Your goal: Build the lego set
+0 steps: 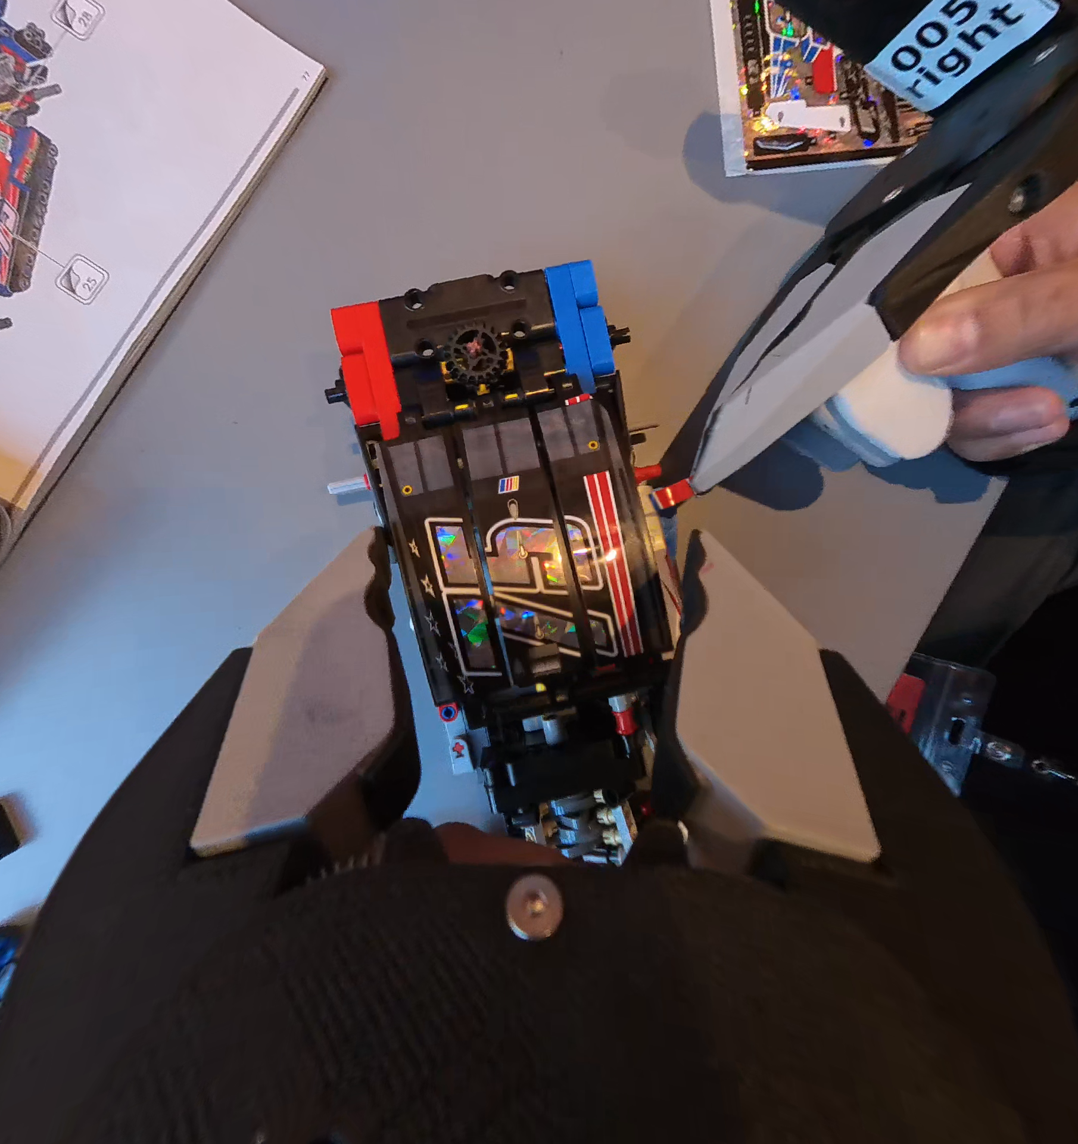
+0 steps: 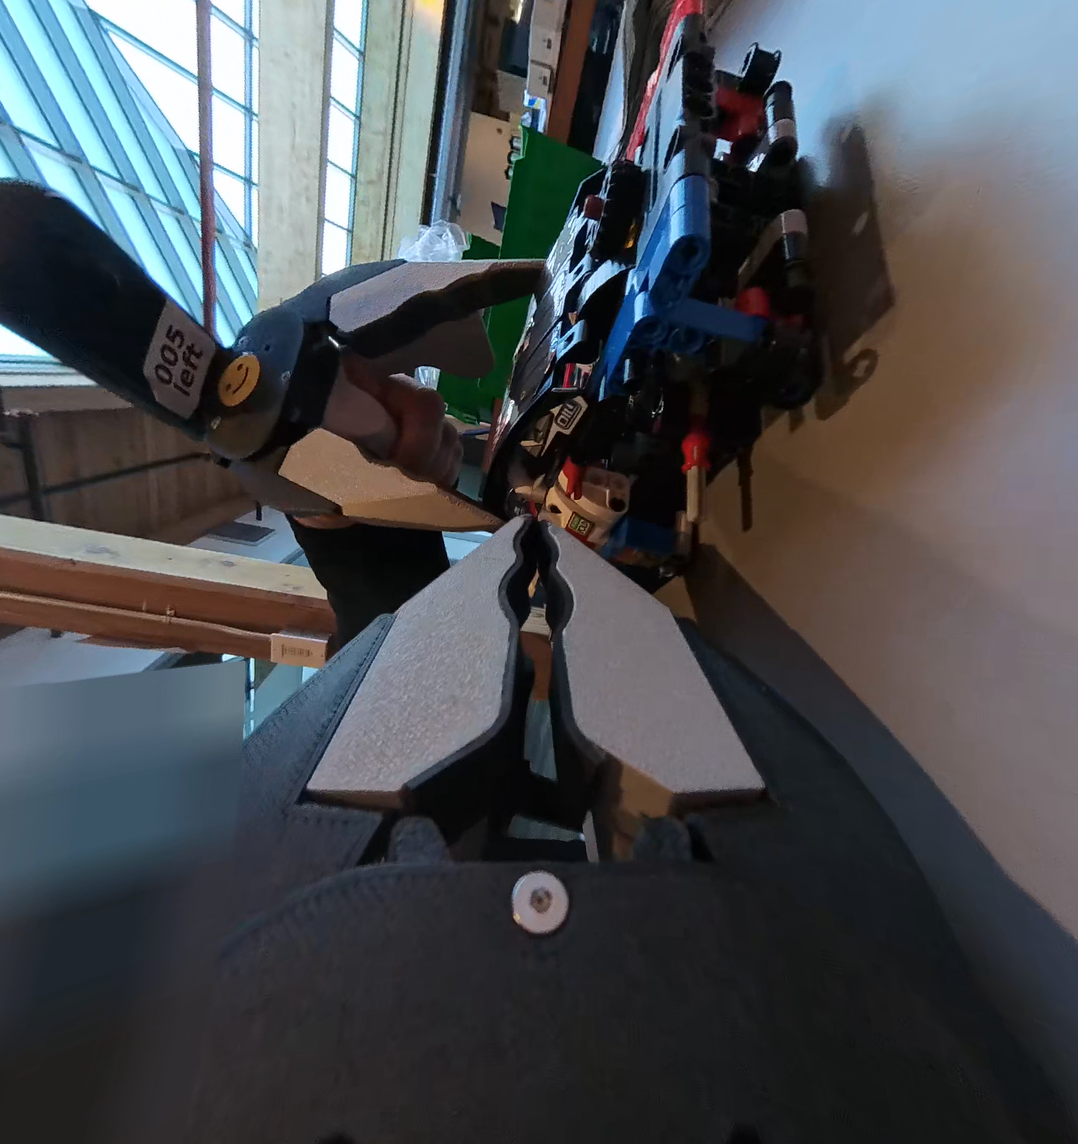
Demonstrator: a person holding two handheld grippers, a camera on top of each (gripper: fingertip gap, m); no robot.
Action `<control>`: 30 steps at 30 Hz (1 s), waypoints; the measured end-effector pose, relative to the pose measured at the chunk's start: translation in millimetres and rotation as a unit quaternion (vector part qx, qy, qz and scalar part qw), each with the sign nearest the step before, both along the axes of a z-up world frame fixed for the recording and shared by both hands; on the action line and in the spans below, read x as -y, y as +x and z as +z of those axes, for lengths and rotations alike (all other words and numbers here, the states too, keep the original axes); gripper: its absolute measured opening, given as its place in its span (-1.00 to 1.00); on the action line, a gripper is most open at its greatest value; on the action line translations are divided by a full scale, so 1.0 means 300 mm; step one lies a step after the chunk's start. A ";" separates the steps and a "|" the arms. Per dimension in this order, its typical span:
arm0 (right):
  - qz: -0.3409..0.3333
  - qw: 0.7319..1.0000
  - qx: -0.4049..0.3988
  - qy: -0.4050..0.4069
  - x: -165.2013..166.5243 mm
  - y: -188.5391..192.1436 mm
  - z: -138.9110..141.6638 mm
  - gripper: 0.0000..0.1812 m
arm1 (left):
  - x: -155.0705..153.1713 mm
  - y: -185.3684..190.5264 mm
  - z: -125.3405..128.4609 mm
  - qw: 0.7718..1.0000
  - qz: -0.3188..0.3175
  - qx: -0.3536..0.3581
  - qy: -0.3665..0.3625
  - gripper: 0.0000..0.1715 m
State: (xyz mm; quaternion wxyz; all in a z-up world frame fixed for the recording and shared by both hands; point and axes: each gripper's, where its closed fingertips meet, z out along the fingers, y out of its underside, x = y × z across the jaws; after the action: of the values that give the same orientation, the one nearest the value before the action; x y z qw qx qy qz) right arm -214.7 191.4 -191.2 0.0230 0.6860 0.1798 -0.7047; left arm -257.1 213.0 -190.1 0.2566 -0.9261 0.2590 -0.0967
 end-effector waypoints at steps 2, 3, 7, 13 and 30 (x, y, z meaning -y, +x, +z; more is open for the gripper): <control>-0.006 1.000 0.004 -0.002 -0.002 -0.002 -0.003 -1.00 | -0.002 0.000 -0.004 1.000 0.000 -0.010 0.003 0.07; -0.006 1.000 0.006 -0.002 0.000 -0.003 -0.004 -1.00 | -0.004 -0.001 -0.006 1.000 0.001 -0.014 0.004 0.07; -0.020 1.000 0.010 -0.005 -0.005 0.000 -0.007 -1.00 | -0.006 -0.001 -0.007 1.000 0.004 -0.018 0.004 0.06; -0.034 0.999 0.014 -0.006 -0.005 0.013 -0.011 -1.00 | -0.013 0.001 -0.003 1.000 0.011 -0.006 0.002 0.03; -0.061 0.998 0.033 -0.004 -0.012 0.004 -0.027 -1.00 | -0.038 0.012 -0.021 0.998 0.036 -0.049 0.014 -0.02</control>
State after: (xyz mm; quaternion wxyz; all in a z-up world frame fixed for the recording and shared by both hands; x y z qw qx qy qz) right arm -213.6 195.1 -199.2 -0.0109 0.7185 0.1341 -0.6824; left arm -253.5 224.6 -196.3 0.2595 -0.9350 0.2386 -0.0383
